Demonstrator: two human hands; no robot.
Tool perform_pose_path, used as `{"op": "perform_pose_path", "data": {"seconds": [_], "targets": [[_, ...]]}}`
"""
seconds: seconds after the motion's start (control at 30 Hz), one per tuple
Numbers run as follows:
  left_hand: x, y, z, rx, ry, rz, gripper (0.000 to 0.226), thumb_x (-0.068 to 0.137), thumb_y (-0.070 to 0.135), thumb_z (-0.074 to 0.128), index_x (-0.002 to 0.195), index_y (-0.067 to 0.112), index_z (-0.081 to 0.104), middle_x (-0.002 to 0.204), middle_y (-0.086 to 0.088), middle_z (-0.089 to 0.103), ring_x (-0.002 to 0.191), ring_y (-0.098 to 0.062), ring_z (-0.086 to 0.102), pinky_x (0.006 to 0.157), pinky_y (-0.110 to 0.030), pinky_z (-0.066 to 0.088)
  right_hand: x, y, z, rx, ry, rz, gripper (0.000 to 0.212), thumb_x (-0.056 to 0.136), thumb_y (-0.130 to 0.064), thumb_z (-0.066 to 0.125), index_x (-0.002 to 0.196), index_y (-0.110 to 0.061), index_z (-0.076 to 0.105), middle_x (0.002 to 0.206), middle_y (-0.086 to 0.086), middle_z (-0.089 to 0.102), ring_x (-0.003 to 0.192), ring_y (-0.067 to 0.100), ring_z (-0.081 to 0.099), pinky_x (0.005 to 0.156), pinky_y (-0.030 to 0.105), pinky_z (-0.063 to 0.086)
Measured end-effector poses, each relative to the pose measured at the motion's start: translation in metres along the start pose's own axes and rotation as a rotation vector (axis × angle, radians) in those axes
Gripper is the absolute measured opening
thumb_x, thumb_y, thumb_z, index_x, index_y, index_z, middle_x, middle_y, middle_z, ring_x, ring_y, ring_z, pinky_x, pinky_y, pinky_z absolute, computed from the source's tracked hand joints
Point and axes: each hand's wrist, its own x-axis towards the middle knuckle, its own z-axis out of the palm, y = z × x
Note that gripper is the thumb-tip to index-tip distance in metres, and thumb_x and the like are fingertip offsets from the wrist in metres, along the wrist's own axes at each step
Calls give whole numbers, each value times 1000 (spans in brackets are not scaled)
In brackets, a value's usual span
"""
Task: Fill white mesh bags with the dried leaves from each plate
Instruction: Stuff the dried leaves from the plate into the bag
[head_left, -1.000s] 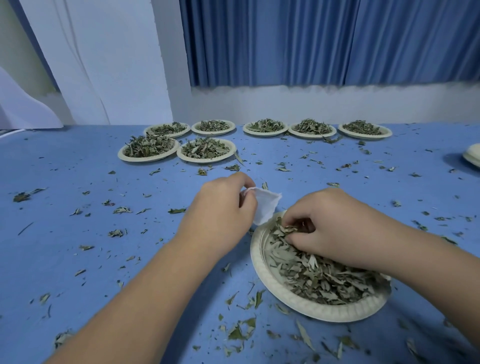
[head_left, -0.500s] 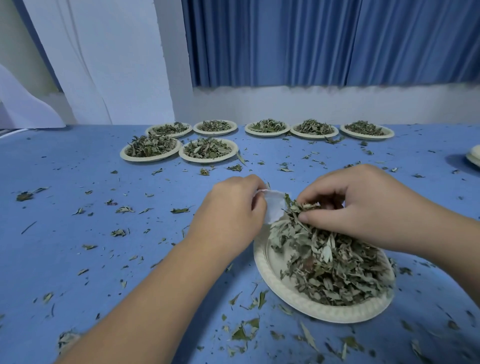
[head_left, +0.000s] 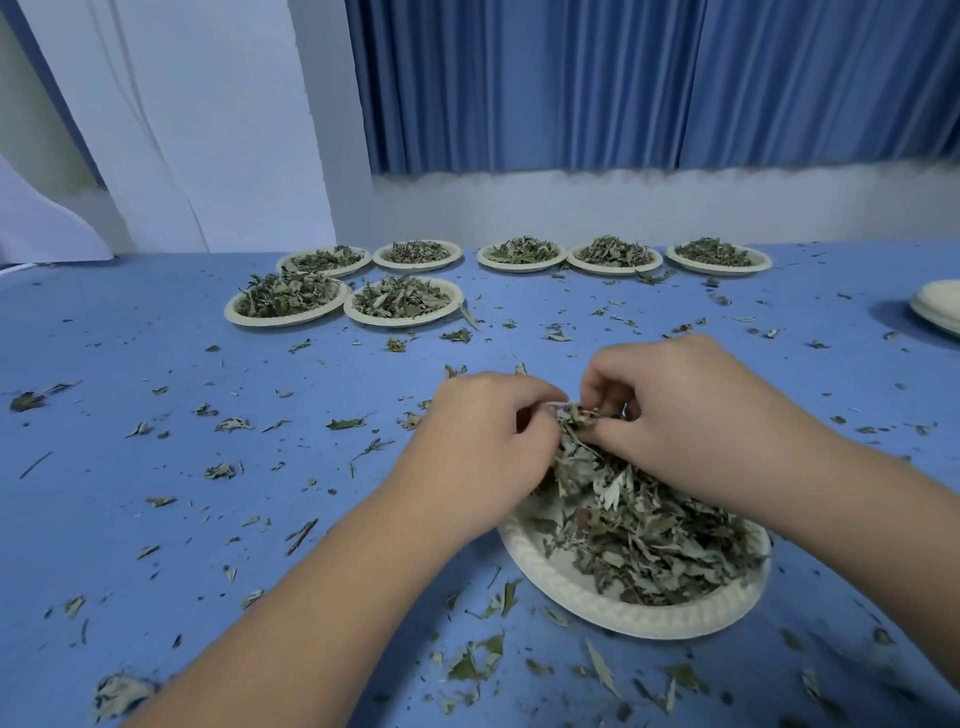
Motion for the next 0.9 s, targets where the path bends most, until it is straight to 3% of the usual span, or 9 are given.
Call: {"op": "perform_pose_path", "data": {"seconds": [0.1, 0.17, 0.27, 0.37, 0.6, 0.73, 0.9], "targets": [[-1, 1, 1, -115, -9, -70, 23, 90, 14, 58, 88, 25, 78, 57, 20, 61, 50, 0, 50, 49, -7, 35, -2, -2, 2, -69, 19, 1, 8, 81, -30, 66, 80, -27, 59, 73, -10, 61, 73, 7, 55, 68, 31, 49], [0, 2, 3, -133, -4, -96, 23, 90, 15, 58, 86, 26, 78, 67, 16, 66, 57, -4, 56, 51, -10, 39, -2, -4, 2, -97, 14, -20, 3, 82, -30, 65, 85, -28, 65, 76, -11, 61, 77, 10, 56, 72, 31, 49], [-1, 3, 4, -139, -13, -139, 22, 90, 18, 59, 87, 27, 78, 67, 19, 66, 67, -2, 59, 56, -10, 42, -3, -4, 0, -4, -19, -38, 6, 82, -33, 68, 87, -31, 69, 66, -18, 55, 70, -1, 52, 64, 14, 42], [-1, 3, 3, -142, -9, -161, 21, 91, 20, 58, 89, 28, 78, 63, 20, 66, 67, 4, 59, 54, -7, 40, -7, -3, -4, 152, -31, 2, 9, 77, -32, 74, 81, -35, 67, 64, -15, 61, 74, -8, 56, 66, 11, 42], [-3, 6, 4, -220, -44, -180, 24, 90, 16, 57, 80, 26, 76, 68, 14, 68, 65, -3, 60, 55, -10, 42, -5, -10, 8, 99, 46, -13, 8, 79, -13, 70, 77, -20, 73, 77, -8, 63, 72, 4, 52, 74, 23, 43], [-2, 6, 4, -230, -31, -226, 21, 90, 20, 58, 82, 28, 77, 71, 18, 69, 68, 1, 62, 57, -11, 45, -8, -10, 1, 254, 25, 30, 12, 79, -19, 72, 76, -31, 72, 70, -20, 68, 74, -7, 60, 68, 2, 40], [-2, 5, 3, -225, -32, -240, 21, 91, 21, 58, 83, 29, 76, 66, 20, 67, 56, -6, 58, 48, -15, 43, -17, -3, -13, 259, 69, 84, 6, 76, -40, 61, 78, -42, 67, 81, -36, 61, 72, -13, 56, 63, 1, 37]]}}
